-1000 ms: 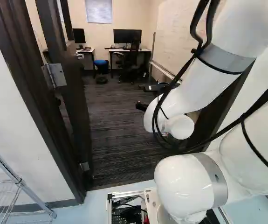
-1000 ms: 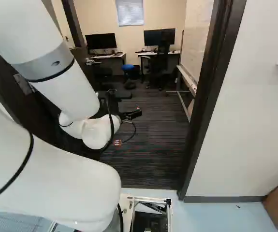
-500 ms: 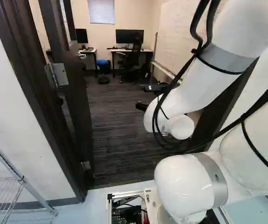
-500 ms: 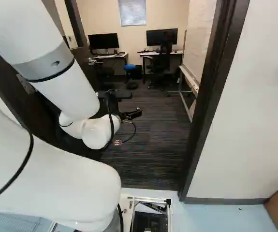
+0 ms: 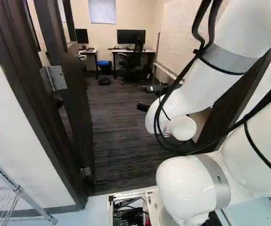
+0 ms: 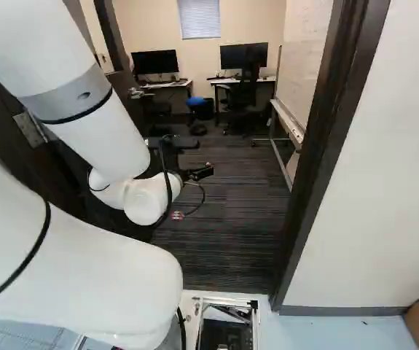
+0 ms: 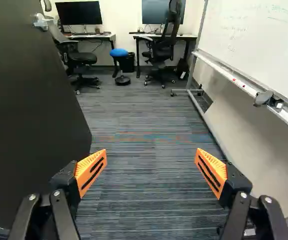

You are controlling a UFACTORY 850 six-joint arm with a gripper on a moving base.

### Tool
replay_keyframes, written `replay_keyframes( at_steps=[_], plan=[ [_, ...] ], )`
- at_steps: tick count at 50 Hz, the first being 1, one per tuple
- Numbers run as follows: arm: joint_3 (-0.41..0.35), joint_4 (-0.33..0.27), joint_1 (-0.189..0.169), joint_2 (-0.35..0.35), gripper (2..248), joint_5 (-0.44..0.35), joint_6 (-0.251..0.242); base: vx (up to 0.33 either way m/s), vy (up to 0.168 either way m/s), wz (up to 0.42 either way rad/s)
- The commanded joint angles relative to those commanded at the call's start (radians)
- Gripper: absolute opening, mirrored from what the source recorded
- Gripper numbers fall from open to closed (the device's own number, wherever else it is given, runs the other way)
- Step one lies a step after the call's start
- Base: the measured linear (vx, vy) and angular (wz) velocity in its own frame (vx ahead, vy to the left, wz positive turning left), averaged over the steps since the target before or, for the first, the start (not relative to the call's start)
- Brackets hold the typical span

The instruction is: Open the door and move inside

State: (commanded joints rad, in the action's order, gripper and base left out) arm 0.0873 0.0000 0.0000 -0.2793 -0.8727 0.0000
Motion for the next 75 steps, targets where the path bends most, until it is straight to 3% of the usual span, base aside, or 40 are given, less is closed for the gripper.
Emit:
replay_keyframes(
  at_steps=[75],
  plan=[
    [0.000,0.000,0.000,0.000,247,0.000,0.000,0.139,0.003,-0.008]
  ],
)
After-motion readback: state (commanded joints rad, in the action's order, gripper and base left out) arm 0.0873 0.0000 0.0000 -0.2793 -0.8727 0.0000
